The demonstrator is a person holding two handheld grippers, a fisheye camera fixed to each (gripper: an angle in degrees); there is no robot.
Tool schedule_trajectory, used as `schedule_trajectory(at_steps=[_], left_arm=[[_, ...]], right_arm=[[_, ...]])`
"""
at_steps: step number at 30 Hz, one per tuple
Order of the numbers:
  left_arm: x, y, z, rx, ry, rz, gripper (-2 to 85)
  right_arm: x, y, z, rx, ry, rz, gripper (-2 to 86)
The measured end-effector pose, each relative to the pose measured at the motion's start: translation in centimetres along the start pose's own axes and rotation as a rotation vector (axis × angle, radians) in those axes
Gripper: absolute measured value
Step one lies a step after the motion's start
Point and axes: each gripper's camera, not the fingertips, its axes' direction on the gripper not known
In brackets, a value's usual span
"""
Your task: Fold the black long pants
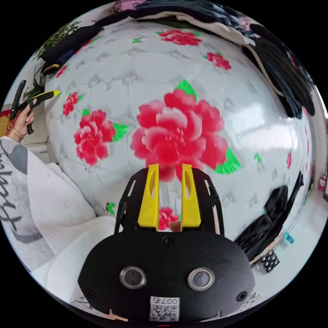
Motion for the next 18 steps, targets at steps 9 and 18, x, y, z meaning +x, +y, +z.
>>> schedule_trajectory(at_steps=[9, 18], left_arm=[[14.4, -0.8, 7.1, -0.178, -0.235, 0.369, -0.4], [19.0, 6.3, 15.6, -0.105, -0.579, 0.543, -0.9]], right_arm=[[-4.9, 7.0, -1.0, 0.228, 0.095, 0.151, 5.7], [11.8, 23.8, -5.7, 0.425, 0.011, 0.725, 8.6]])
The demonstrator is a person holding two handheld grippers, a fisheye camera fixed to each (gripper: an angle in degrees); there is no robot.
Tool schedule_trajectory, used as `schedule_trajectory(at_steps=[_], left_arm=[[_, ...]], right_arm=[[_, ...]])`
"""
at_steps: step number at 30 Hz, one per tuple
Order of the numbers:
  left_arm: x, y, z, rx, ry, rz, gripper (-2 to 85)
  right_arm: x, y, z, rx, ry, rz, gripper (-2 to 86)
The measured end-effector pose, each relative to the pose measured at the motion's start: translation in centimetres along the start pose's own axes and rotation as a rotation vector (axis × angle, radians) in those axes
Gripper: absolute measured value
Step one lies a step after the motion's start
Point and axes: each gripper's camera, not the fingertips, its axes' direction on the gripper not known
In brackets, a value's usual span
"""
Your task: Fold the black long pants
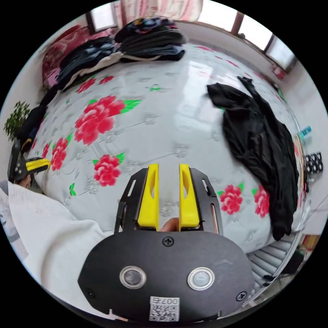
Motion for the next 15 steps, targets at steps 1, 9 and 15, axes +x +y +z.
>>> schedule_trajectory(at_steps=[1, 9, 15], left_arm=[[0.3, 0.2, 0.3, 0.005, -0.014, -0.005, -0.9], [0.9, -0.6, 3.5, -0.109, -0.078, -0.189, -1.0], [-0.5, 2.3, 3.9, -0.050, 0.026, -0.489, -1.0]], right_arm=[[5.7, 0.8, -1.3, 0.017, 0.051, 0.123, 9.0], [35.4, 7.6, -8.4, -0.070, 0.375, 0.606, 10.5], [42.1, 8.7, -6.3, -0.256, 0.163, 0.527, 5.4]])
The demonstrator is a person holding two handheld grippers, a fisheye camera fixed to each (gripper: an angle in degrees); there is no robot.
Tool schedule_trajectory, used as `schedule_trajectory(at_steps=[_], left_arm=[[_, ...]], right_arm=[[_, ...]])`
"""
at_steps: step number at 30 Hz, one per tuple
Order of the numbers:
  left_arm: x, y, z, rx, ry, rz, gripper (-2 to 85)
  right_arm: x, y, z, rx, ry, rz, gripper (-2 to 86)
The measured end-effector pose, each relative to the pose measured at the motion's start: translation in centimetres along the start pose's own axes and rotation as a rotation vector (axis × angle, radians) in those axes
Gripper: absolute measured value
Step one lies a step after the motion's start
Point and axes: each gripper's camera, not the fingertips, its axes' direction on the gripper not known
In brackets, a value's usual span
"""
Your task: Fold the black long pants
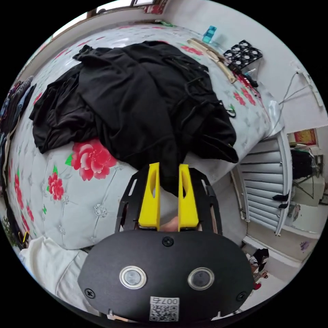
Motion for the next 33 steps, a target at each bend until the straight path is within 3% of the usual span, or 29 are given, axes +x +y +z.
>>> schedule_trajectory(at_steps=[3, 8, 14, 16, 21, 24, 29, 33], left_arm=[[-0.8, 2.1, -0.8, 0.045, 0.187, -0.059, -1.0], [-1.4, 5.3, -2.6, 0.103, 0.336, -0.012, -1.0], [-3.5, 5.6, -5.0, 0.188, 0.415, 0.086, -1.0], [-5.0, 5.6, -5.9, 0.223, 0.441, 0.074, -1.0], [-12.7, 6.4, -5.9, 0.271, 0.515, -0.164, -0.9], [-21.0, 8.8, -4.6, 0.256, 0.526, -0.464, -0.8], [-27.5, 13.1, -4.7, 0.291, 0.457, -0.590, 1.0], [-26.9, 13.0, -4.8, 0.295, 0.521, -0.433, 7.6]], right_arm=[[-2.2, 0.5, -3.1, 0.049, -0.017, -0.165, 2.7], [-9.7, 4.1, -12.1, 0.192, -0.158, -0.537, 0.7], [-23.8, 9.5, -20.8, 0.221, -0.643, -0.966, 0.1], [-32.4, 14.1, -23.6, 0.169, -0.761, -1.230, 0.2], [-47.7, 24.0, -29.8, 0.033, -1.078, -1.652, 1.2], [-53.9, 29.1, -31.7, 0.036, -1.004, -1.805, 2.7], [-53.5, 26.4, -29.0, 0.049, -0.950, -1.661, 4.2], [-46.2, 17.3, -23.6, 0.125, -0.731, -1.251, 6.0]])
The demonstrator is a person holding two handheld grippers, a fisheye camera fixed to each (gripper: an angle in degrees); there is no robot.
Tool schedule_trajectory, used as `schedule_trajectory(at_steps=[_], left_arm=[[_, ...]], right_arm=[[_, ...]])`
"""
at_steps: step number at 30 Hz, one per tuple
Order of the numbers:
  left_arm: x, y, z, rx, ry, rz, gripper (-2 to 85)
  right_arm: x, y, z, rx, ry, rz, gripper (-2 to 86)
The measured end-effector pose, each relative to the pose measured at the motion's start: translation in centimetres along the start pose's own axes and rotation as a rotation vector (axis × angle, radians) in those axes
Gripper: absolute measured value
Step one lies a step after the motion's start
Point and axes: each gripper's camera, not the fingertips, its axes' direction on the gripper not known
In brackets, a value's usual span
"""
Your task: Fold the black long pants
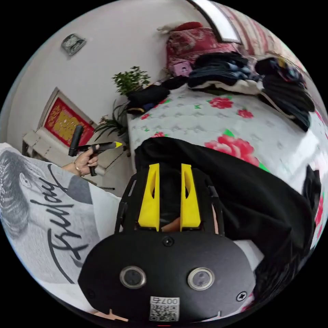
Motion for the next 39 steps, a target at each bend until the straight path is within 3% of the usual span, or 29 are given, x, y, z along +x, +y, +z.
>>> schedule_trajectory(at_steps=[4, 6, 8, 14, 17, 19, 23, 26, 34, 39], left_arm=[[2.4, -1.6, 3.3, -0.116, 0.041, 0.097, 9.2], [4.0, -2.9, 5.6, -0.175, 0.053, 0.148, 9.2], [6.1, -4.8, 8.9, -0.284, -0.089, 0.218, 7.9], [11.0, -9.5, 12.3, -0.319, -0.332, 0.581, 5.9], [10.1, -13.7, 13.3, -0.315, -0.409, 0.664, 5.1], [8.5, -17.4, 13.9, -0.317, -0.487, 0.662, 4.7], [2.6, -26.6, 15.1, -0.382, -0.774, 0.500, 3.4], [-0.5, -30.0, 12.8, -0.355, -0.767, 0.343, 1.3], [-1.2, -23.7, 5.4, -0.169, -0.626, 0.265, -0.9], [0.1, -18.1, 3.0, -0.184, -0.510, 0.137, -0.9]], right_arm=[[8.9, 6.1, -5.0, 0.089, 0.213, 0.386, 7.5], [10.5, 7.2, -5.8, 0.101, 0.275, 0.460, 7.9], [11.4, 7.2, -5.3, 0.089, 0.307, 0.516, 8.1], [12.2, 3.9, 2.4, -0.010, 0.285, 0.626, 5.2], [9.5, 1.0, 6.6, -0.020, 0.214, 0.580, 1.4], [4.7, -2.7, 10.1, -0.064, 0.097, 0.410, 0.4], [-4.2, -7.6, 14.8, -0.110, -0.154, 0.110, 0.1], [-7.0, -10.0, 16.8, -0.098, -0.152, 0.051, 0.4], [7.4, -5.6, 12.3, -0.053, 0.475, 0.543, 5.2], [14.7, -3.8, 10.9, -0.181, 0.743, 0.632, 7.0]])
